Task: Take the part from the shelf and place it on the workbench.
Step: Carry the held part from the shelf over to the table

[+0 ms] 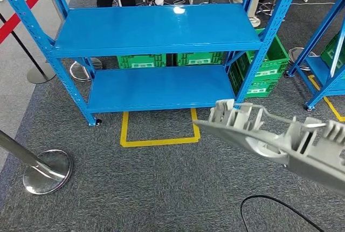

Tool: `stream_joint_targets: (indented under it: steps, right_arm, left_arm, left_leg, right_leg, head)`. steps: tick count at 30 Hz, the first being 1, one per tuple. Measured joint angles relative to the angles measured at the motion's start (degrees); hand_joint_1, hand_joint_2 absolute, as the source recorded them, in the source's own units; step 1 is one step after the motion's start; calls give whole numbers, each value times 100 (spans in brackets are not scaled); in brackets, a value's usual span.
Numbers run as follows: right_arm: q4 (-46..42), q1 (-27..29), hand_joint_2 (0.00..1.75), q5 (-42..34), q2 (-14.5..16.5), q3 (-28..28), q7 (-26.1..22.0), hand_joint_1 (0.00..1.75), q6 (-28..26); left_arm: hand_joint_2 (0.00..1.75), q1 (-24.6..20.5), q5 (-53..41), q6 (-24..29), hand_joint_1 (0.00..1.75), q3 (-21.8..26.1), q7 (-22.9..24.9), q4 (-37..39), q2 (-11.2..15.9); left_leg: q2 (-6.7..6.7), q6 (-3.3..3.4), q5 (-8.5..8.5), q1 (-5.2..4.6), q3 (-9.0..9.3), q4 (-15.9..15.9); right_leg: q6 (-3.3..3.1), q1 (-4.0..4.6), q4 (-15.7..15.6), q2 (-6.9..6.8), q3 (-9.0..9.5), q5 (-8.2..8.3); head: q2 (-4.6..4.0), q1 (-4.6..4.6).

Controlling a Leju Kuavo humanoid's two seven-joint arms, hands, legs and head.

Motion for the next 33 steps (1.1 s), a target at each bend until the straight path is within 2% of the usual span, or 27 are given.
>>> stream_joint_targets:
  steps: [2, 3, 4, 5, 6, 8, 9, 10, 12, 13, 14, 16, 17, 18, 19, 20, 21, 23, 24, 25, 27, 28, 29, 30, 31, 32, 33]
  right_arm:
    - [3, 1, 175, 4, 8, -28, 4, 175, 18]
    - [7, 3, 175, 7, 13, -40, 5, 175, 26]
    - [10, 6, 175, 8, 19, -50, 5, 175, 31]
    - [14, 8, 175, 8, 25, -58, 5, 175, 32]
    - [16, 10, 175, 8, 29, -64, 5, 175, 32]
    - [15, 3, 175, 9, 36, -76, 5, 175, 34]
    - [15, 2, 175, 8, 41, -85, 5, 175, 36]
    - [15, 4, 175, 5, 49, -101, 4, 175, 37]
    - [14, 32, 175, -3, 75, -155, 3, 175, 42]
    - [13, 49, 175, -11, 89, -188, 0, 175, 50]
    - [12, 61, 175, -22, 105, -221, -3, 175, 64]
    - [10, 73, 175, -52, 143, -277, -7, 175, 116]
    - [11, 74, 175, -66, 166, -305, -5, 175, 143]
    - [12, 79, 175, -78, 189, -334, -2, 175, 168]
    - [12, 84, 175, -87, 210, -362, 1, 175, 188]
    - [13, 87, 175, -96, 229, -392, 5, 175, 209]
    - [13, 88, 175, -104, 247, -423, 11, 175, 226]
    - [13, 84, 175, -119, 278, -475, 17, 175, 252]
    - [11, 80, 175, -125, 288, -491, 19, 175, 261]
    - [9, 81, 175, -129, 295, -504, 20, 175, 272]
    - [3, 98, 175, -133, 306, -540, 23, 175, 293]
    - [1, 113, 175, -133, 314, -565, 26, 175, 304]
    - [-2, 116, 175, -134, 321, -591, 30, 175, 314]
    - [-5, 108, 175, -136, 327, -609, 34, 175, 324]
    - [-7, 98, 175, -138, 334, -619, 41, 175, 336]
    - [-8, 84, 175, -139, 340, -622, 53, 175, 346]
    - [-7, 79, 175, -139, 346, -623, 69, 175, 354]
  left_arm:
    - [175, 5, -15, -16, 0, 1, -13, 0, -9]
    - [175, 9, -29, -24, 0, 1, -22, 0, -15]
    - [175, 13, -44, -28, 0, 2, -29, 0, -22]
    - [175, 16, -55, -29, 0, 2, -34, 0, -27]
    - [175, 19, -62, -29, 0, 3, -37, 0, -32]
    - [175, 19, -75, -28, 0, 3, -38, 0, -42]
    - [175, 19, -88, -27, 0, 3, -38, 0, -45]
    - [175, 17, -103, -22, 0, 3, -38, 0, -48]
    - [175, 14, -131, -1, 0, 3, -38, -1, -50]
    - [175, 11, -141, 15, 0, 3, -37, -1, -52]
    - [175, 10, -153, 33, 0, 3, -31, -2, -56]
    - [175, 13, -179, 70, 0, 3, 3, -2, -67]
    - [175, 20, -193, 86, 0, 3, 25, -2, -70]
    - [175, 27, -202, 98, 0, 3, 44, -2, -73]
    - [175, 34, -214, 105, 0, 3, 56, -2, -73]
    - [175, 38, -226, 113, 0, 3, 62, -2, -74]
    - [175, 38, -237, 118, 0, 3, 66, -2, -74]
    - [175, 36, -252, 126, 0, 3, 67, -2, -80]
    - [175, 34, -256, 127, 0, 3, 68, -2, -86]
    - [175, 30, -258, 128, 0, 3, 69, -2, -91]
    - [175, 19, -261, 129, 0, 3, 70, -2, -96]
    - [175, 13, -266, 129, 0, 4, 70, -3, -97]
    - [175, 9, -275, 128, 0, 4, 69, -3, -99]
    - [175, 10, -285, 127, 0, 5, 68, -4, -103]
    - [175, 15, -296, 126, 0, 5, 67, -4, -107]
    - [175, 27, -303, 125, 0, 6, 67, -4, -111]
    - [175, 39, -306, 125, 0, 9, 70, -4, -113]
  left_leg:
    - [59, 39, 69, -21, -77, 6]
    - [99, 44, 98, -33, -114, 11]
    - [146, 44, 121, -44, -145, 14]
    - [198, 40, 138, -53, -170, 18]
    - [248, 34, 149, -59, -182, 22]
    - [344, 7, 155, -84, -191, 41]
    - [392, -12, 157, -101, -199, 57]
    - [441, -32, 160, -116, -208, 70]
    - [527, -77, 158, -122, -227, 85]
    - [477, -110, 118, -112, -245, 115]
    - [367, -145, 18, -101, -296, 227]
    - [82, -203, -374, -71, -578, 851]
    - [10, -213, -586, -60, -776, 1290]
    - [-16, -218, -725, -51, -948, 1663]
    - [-25, -221, -746, -44, -1037, 1857]
    - [-39, -220, -640, -35, -1016, 1818]
    - [-74, -218, -435, -22, -885, 1549]
    - [-321, -224, -10, 29, -508, 752]
    - [-440, -223, 84, 51, -368, 436]
    - [-525, -216, 104, 64, -304, 269]
    - [-466, -161, 71, 56, -304, 213]
    - [-397, -121, 88, 53, -316, 219]
    - [-325, -78, 105, 51, -322, 214]
    - [-245, -40, 121, 51, -328, 206]
    - [-166, -14, 129, 40, -335, 204]
    - [-85, 2, 133, 28, -344, 205]
    - [6, 7, 135, 17, -352, 206]
  right_leg:
    - [30, 2, 814, -2, -277, -469]
    - [36, 3, 1133, -2, -357, -615]
    - [32, 4, 1248, -6, -334, -660]
    - [20, 6, 1118, -18, -189, -606]
    - [3, 11, 767, -57, 67, -475]
    - [-46, 45, -74, -266, 603, -267]
    - [-81, 65, -334, -337, 753, -217]
    - [-116, 84, -450, -367, 802, -210]
    - [-188, 89, -457, -246, 760, -177]
    - [-219, 79, -461, -189, 740, -159]
    - [-254, 65, -469, -135, 719, -138]
    - [-302, 43, -476, -23, 665, -97]
    - [-310, 40, -475, 42, 634, -78]
    - [-309, 39, -474, 114, 608, -60]
    - [-301, 37, -473, 190, 591, -44]
    - [-288, 32, -471, 269, 582, -30]
    - [-273, 25, -468, 351, 579, -19]
    - [-224, 21, -443, 509, 558, 2]
    - [-194, 22, -420, 581, 524, 15]
    - [-157, 21, -402, 648, 479, 34]
    - [-78, 1, -399, 776, 387, 86]
    - [-45, -5, -386, 744, 353, 85]
    - [-18, -1, -299, 618, 300, 21]
    - [5, 8, -95, 444, 206, -115]
    - [21, 18, 234, 237, 74, -315]
    - [37, 21, 648, 106, -95, -538]
    - [48, 20, 1036, 52, -244, -714]
  head:
    - [0, 23]
    - [0, 28]
    - [0, 28]
    - [0, 28]
    - [0, 27]
    - [0, 29]
    - [0, 27]
    - [0, 27]
    - [0, 25]
    - [0, 25]
    - [0, 24]
    - [0, 20]
    - [0, 20]
    - [0, 20]
    - [0, 21]
    - [0, 21]
    - [0, 22]
    - [0, 22]
    - [0, 23]
    - [0, 27]
    - [0, 31]
    - [0, 32]
    - [0, 48]
    - [0, 69]
    - [0, 89]
    - [0, 108]
    - [0, 111]
